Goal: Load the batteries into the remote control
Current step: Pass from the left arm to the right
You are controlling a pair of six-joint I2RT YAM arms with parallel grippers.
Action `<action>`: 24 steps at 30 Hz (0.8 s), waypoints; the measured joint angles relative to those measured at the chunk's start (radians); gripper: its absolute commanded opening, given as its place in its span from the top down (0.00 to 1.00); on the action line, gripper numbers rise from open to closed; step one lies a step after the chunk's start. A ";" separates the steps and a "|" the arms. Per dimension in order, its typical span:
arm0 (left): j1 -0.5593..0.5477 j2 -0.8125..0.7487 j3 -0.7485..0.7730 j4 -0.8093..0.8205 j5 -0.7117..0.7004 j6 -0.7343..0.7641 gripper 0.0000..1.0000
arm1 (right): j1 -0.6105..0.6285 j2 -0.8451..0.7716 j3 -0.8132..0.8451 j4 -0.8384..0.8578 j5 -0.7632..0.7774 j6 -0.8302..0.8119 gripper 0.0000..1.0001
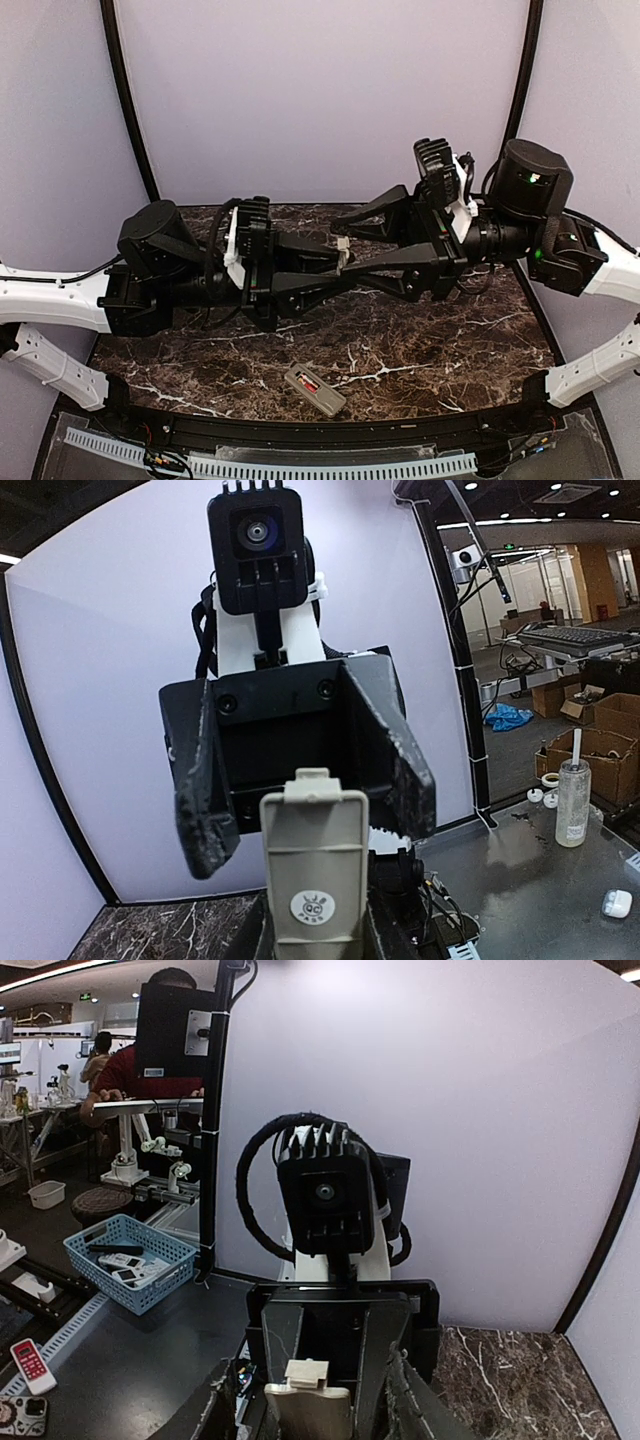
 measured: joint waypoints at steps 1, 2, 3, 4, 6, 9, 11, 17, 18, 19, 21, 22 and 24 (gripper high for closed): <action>0.000 0.000 0.000 0.001 0.003 -0.001 0.97 | 0.000 0.000 0.000 0.005 -0.002 -0.004 0.56; 0.000 0.000 0.000 0.003 0.005 -0.002 0.98 | 0.001 0.000 0.001 0.013 -0.006 0.004 0.57; 0.000 0.000 0.000 0.005 0.007 -0.003 0.98 | 0.001 0.000 0.001 0.015 -0.006 0.003 0.57; 0.000 0.000 0.000 0.006 0.008 -0.003 0.98 | 0.001 0.000 0.001 0.018 -0.006 0.006 0.57; 0.000 0.000 0.000 0.008 0.007 -0.003 0.98 | 0.000 0.000 0.001 0.019 -0.006 0.008 0.55; 0.000 0.000 -0.002 0.014 0.006 -0.003 0.98 | 0.001 0.000 0.001 0.019 0.000 0.015 0.56; 0.000 0.000 -0.004 0.015 0.003 -0.003 0.99 | 0.001 0.000 0.001 0.019 0.005 0.021 0.60; 0.000 0.000 -0.005 0.015 -0.002 -0.003 0.99 | 0.001 0.000 0.001 0.019 0.006 0.045 0.61; 0.000 0.000 -0.005 0.015 -0.004 -0.003 0.99 | 0.001 0.000 0.001 0.019 0.006 0.047 0.60; 0.000 0.000 -0.005 0.015 -0.006 -0.003 0.99 | 0.001 0.000 0.001 0.019 0.006 0.052 0.61; 0.000 0.000 -0.005 0.015 -0.009 -0.003 0.99 | 0.001 0.002 0.001 0.019 0.006 0.054 0.64; 0.000 0.000 -0.005 0.015 -0.010 -0.003 0.99 | 0.000 0.003 0.001 0.019 0.007 0.054 0.66; 0.000 0.000 -0.005 0.015 -0.012 -0.002 0.99 | 0.001 0.006 0.001 0.018 0.010 0.060 0.74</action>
